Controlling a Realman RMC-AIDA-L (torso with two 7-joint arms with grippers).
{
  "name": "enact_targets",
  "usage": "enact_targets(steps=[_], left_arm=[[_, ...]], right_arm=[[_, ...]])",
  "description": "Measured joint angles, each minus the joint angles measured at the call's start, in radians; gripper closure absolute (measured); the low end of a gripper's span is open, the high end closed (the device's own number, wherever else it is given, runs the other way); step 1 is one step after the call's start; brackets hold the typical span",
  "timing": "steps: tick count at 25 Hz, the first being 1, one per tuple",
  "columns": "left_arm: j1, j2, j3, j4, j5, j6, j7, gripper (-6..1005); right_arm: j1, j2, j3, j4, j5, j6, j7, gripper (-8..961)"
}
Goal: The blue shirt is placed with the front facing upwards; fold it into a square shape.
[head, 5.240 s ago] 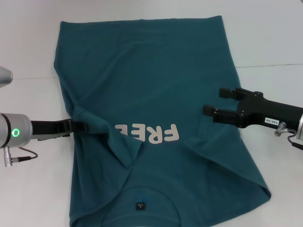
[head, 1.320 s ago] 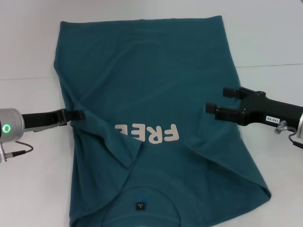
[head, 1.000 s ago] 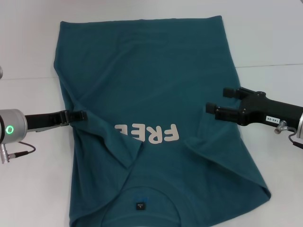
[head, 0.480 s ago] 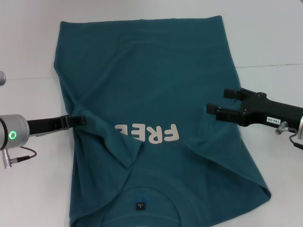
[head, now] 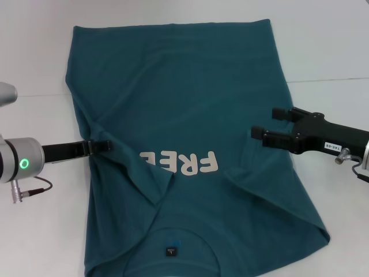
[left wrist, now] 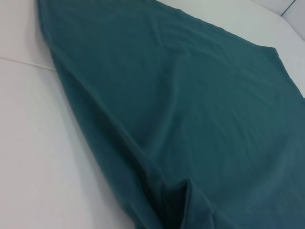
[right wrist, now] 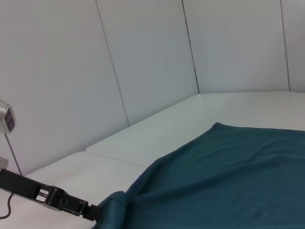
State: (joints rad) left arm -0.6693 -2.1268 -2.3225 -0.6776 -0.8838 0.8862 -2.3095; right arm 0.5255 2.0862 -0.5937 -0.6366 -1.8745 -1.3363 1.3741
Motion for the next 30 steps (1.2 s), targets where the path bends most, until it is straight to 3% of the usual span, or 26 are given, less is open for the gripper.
enact_targets(steps=[30], left_arm=[[-0.006, -0.018, 0.000, 0.000, -0.001, -0.048, 0.026, 331]], right_arm=[[-0.006, 0.000, 0.000, 0.000, 0.002, -0.006, 0.011, 26]])
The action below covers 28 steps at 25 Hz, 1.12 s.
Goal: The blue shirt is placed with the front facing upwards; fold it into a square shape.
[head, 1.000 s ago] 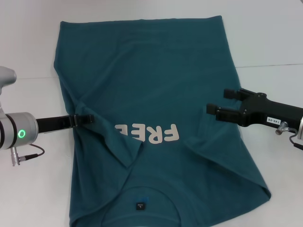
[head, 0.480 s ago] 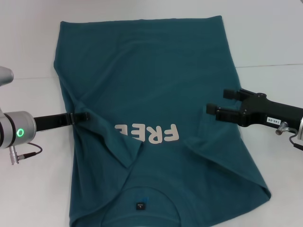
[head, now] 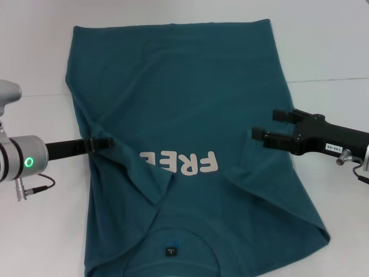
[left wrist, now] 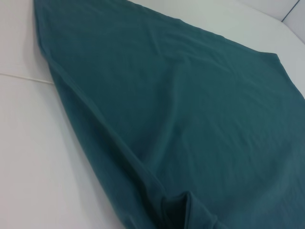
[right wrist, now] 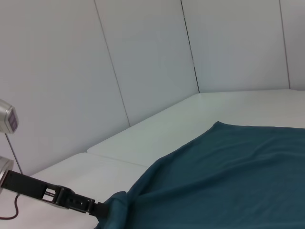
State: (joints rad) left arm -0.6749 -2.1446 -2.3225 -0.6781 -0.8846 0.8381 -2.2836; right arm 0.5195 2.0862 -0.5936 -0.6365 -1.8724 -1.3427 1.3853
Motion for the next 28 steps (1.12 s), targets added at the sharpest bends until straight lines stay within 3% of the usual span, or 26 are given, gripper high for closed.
enact_targets(steps=[16, 21, 28], left_arm=[[-0.001, -0.003, -0.001, 0.008, -0.001, -0.002, -0.017, 342], [-0.001, -0.002, -0.007, 0.009, -0.001, -0.002, -0.017, 414], [0.002, 0.001, -0.028, 0.009, -0.001, 0.000, -0.018, 781]], right_arm=[[0.001, 0.000, 0.000, 0.000, 0.001, -0.001, 0.000, 26], [0.001, 0.000, 0.000, 0.000, 0.001, -0.001, 0.000, 26], [0.000, 0.000, 0.000, 0.000, 0.001, -0.001, 0.000, 26]])
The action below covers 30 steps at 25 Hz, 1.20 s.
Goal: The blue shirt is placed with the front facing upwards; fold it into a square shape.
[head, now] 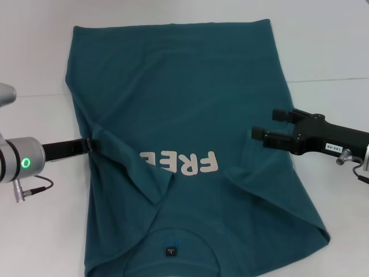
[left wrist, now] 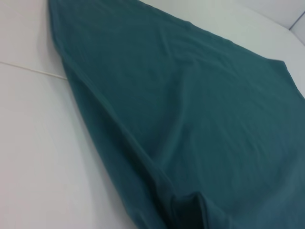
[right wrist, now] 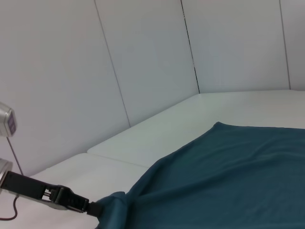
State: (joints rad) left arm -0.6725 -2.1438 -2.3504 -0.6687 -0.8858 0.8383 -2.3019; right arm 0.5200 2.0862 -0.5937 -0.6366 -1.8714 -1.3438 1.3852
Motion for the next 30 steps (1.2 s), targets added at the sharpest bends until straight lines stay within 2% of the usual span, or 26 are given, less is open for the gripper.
enact_targets(steps=[1, 7, 18, 24, 30], left_arm=[[0.000, 0.000, -0.006, 0.000, 0.000, 0.000, 0.000, 847], [0.000, -0.001, -0.014, 0.000, -0.001, -0.002, -0.001, 899], [-0.038, -0.007, -0.004, -0.004, -0.067, 0.008, 0.002, 902], [-0.060, -0.017, -0.003, 0.004, -0.081, -0.008, 0.001, 901], [-0.075, -0.019, -0.002, 0.051, -0.128, -0.053, 0.008, 900]], right_arm=[[0.000, 0.000, 0.000, 0.000, 0.000, 0.000, 0.000, 26], [0.000, 0.000, 0.000, 0.000, 0.000, -0.001, 0.000, 26], [-0.007, 0.000, 0.003, 0.000, 0.000, -0.003, -0.004, 26], [-0.016, 0.000, 0.007, 0.000, 0.000, -0.003, -0.007, 26], [-0.023, 0.000, 0.009, -0.001, 0.000, -0.008, -0.007, 25]])
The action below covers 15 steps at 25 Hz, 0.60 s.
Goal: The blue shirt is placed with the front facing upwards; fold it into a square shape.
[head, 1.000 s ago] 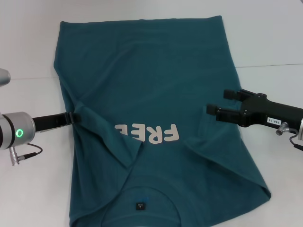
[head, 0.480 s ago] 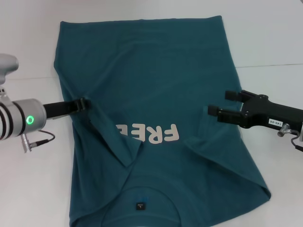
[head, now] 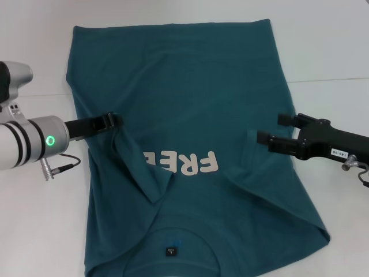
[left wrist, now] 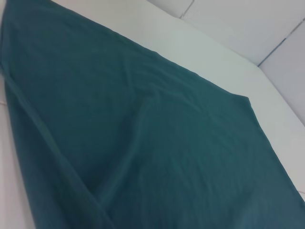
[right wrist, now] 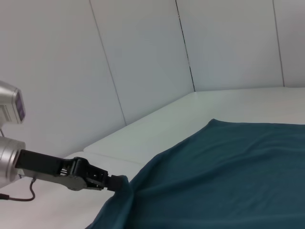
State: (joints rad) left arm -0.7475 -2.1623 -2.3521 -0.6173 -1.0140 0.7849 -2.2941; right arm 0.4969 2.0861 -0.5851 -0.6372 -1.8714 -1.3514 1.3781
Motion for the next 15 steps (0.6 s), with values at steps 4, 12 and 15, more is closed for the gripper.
enact_targets(steps=[4, 12, 15], left_arm=[[-0.013, -0.001, 0.003, 0.024, -0.017, -0.015, 0.002, 899], [-0.022, -0.006, 0.005, 0.064, -0.093, -0.061, 0.015, 897], [-0.022, -0.007, 0.006, 0.071, -0.131, -0.066, 0.023, 897]], right_arm=[[-0.009, 0.000, 0.001, 0.000, 0.000, -0.002, -0.001, 25], [-0.021, 0.000, -0.004, -0.003, 0.000, -0.003, -0.003, 25], [-0.024, 0.000, -0.005, -0.004, 0.000, -0.008, -0.003, 25]])
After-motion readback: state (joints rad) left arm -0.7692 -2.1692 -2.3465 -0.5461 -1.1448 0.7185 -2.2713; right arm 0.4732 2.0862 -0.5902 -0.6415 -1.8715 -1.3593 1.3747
